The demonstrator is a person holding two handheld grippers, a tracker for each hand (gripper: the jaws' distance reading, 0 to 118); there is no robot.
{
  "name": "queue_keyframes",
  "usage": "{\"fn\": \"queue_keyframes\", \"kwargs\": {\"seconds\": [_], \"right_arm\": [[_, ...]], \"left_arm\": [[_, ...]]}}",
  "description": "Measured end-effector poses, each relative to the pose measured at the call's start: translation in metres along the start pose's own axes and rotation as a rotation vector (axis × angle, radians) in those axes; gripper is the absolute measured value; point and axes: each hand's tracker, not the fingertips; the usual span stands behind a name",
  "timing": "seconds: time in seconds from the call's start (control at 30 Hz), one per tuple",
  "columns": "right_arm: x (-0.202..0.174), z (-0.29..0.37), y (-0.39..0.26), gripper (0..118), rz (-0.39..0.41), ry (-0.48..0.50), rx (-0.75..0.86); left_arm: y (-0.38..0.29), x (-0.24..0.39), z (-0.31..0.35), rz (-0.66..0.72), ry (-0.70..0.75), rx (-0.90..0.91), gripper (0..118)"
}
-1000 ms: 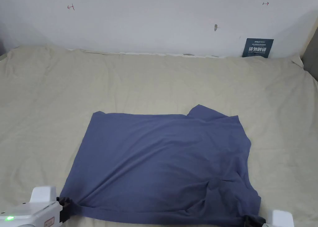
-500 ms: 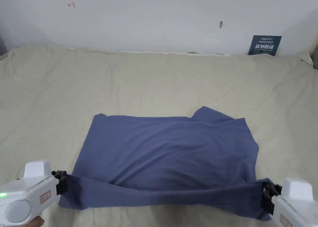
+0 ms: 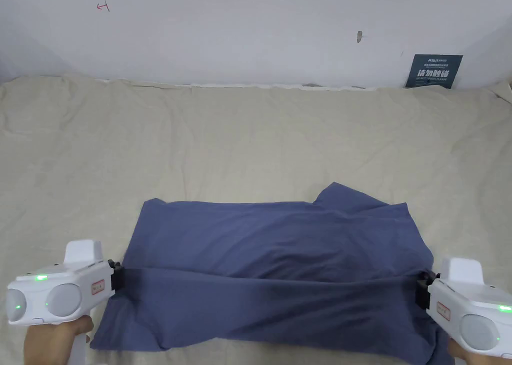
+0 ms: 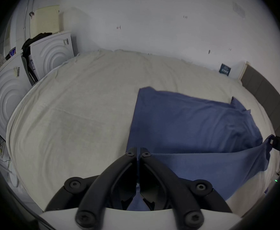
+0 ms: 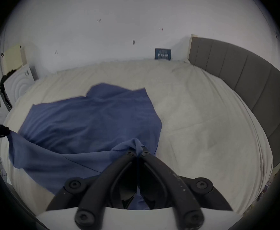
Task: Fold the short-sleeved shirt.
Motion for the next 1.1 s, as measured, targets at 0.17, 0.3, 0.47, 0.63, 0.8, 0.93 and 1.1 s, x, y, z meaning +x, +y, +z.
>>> {"fn": "queue_keyframes", "kwargs": {"seconds": [0.17, 0.3, 0.47, 0.63, 0.8, 0.93, 1.1], "right_arm": [[0.0, -0.041, -0.005, 4, -0.017, -0.012, -0.114], [0.005, -0.053, -0.011, 21, -0.017, -0.012, -0.147], [0.011, -0.02, -0.002, 101, -0.028, -0.048, -0.075], [0.0, 0.068, 0.011, 105, -0.027, -0.025, 0.141], [-0.008, 0.151, 0.002, 105, -0.015, -0.004, 0.347], [-0.018, 0.193, -0.018, 105, -0.002, -0.02, 0.434], [-0.03, 0.221, -0.046, 80, 0.013, -0.064, 0.511]], "left_arm": [[-0.008, 0.011, -0.037, -0.061, 0.046, -0.106, 2], [-0.011, 0.013, -0.042, -0.055, 0.049, -0.122, 14], [-0.001, 0.007, -0.017, 0.005, 0.009, -0.066, 118], [0.004, 0.018, 0.052, 0.024, -0.055, 0.113, 114], [-0.008, 0.034, 0.121, 0.02, -0.073, 0.296, 114], [-0.029, 0.048, 0.164, 0.001, -0.074, 0.399, 114], [-0.069, 0.059, 0.186, -0.039, -0.024, 0.543, 83]]}}
